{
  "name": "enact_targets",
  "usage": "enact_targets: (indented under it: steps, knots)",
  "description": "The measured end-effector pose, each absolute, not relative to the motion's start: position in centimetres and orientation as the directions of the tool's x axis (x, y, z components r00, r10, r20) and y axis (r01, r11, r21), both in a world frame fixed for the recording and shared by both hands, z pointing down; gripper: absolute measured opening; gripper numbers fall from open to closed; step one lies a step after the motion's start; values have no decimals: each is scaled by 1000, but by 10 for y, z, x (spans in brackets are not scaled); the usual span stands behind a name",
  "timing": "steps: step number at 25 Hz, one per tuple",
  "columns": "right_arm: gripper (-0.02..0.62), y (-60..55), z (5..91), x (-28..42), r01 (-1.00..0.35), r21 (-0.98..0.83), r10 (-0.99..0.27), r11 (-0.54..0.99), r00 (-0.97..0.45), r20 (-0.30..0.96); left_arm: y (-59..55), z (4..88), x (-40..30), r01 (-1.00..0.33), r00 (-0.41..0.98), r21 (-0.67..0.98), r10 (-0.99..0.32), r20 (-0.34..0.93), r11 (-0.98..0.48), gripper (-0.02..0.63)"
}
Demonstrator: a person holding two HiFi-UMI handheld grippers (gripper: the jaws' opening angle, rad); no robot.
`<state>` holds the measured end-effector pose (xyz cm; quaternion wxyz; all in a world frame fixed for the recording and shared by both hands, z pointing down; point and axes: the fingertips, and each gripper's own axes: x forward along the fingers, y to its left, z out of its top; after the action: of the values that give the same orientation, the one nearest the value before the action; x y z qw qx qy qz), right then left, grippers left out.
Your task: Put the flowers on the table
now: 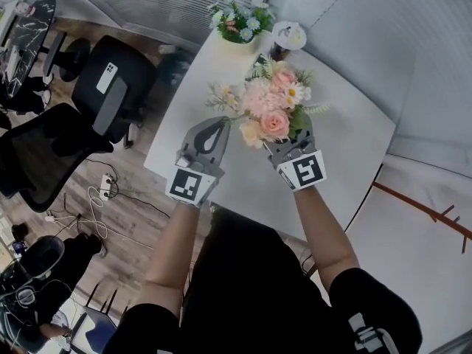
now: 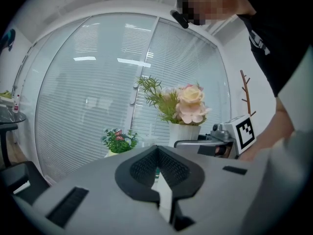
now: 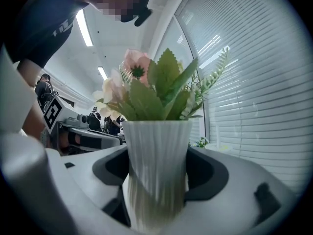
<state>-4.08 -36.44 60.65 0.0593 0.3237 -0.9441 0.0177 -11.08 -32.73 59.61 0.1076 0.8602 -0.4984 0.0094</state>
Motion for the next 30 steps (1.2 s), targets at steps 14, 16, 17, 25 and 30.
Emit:
enact_targets:
  steps: [14,16,17,25,30]
  knots:
    - [334,-366,609,-39,-596,-32,-589,802,-799,124,-333,603,-101,-849,521,191,-841,146,-493,12]
    - [334,-366,609,-38,-596,-40,-587,802,-798,137,-333,601,-101,-847,523,191,-840,143,-496,12]
    - [334,-366,609,-38,-596,-44,-586,802,-798,141,-333,600,-101,-847,524,189,-840,142,-497,12]
    - [334,-362,602,-31,-597,-49,-586,801,-797,147,-331,592,-100,-841,535,179,-834,137,-510,12]
    - [334,-357,596,-25,-607,-46,-596,793,-789,148,-327,584,-100,-839,540,164,-830,138,-519,12]
